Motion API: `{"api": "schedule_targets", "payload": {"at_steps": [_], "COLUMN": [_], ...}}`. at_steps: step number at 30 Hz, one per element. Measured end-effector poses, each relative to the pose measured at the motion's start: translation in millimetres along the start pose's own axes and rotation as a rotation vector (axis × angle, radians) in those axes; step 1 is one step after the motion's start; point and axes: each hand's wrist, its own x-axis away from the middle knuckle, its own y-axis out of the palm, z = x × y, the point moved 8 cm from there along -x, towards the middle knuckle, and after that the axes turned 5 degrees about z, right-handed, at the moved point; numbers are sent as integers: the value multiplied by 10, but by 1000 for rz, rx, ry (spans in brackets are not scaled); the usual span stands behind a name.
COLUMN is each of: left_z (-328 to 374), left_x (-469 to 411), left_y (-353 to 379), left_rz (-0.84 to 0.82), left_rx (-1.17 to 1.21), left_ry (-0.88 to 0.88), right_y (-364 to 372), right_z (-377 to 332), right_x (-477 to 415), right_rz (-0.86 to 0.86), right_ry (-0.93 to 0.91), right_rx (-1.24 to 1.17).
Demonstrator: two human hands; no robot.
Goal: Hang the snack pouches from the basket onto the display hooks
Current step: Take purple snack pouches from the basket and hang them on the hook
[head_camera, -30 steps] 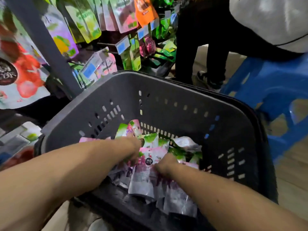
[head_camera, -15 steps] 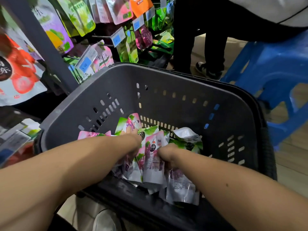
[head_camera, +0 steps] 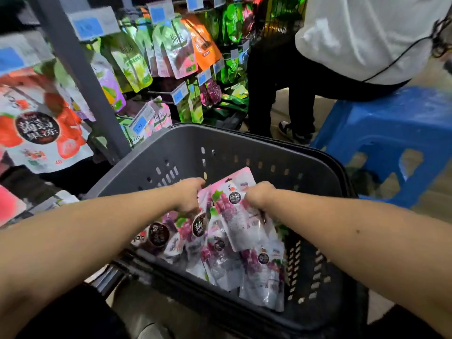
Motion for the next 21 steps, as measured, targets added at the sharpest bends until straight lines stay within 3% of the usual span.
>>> {"api": "schedule_targets", "payload": {"at_steps": [2, 5, 10, 14, 17, 21], "left_z": [-108, -342, -488, -499, -477, -385], "left_x": [109, 257, 478, 566, 623, 631], "left_y": [-296, -616, -782, -735, -719, -812], "left_rz": [96, 213, 220, 129, 29, 29], "left_rx": [29, 208, 476, 546, 792, 961], "left_ry": [-14, -18, -6, 46, 35, 69], "right_y": [-116, -260, -241, -331, -329, -238], "right_z": [-102, -83, -182, -285, -323, -448], "right_x": [59, -83, -28, 79, 140, 274], "right_rz": [-40, 17, -123, -162, -179, -305], "right_ry": [45, 2, -62, -203, -241, -341], "right_rx": [-306, -496, -683, -678, -617, -468]}}
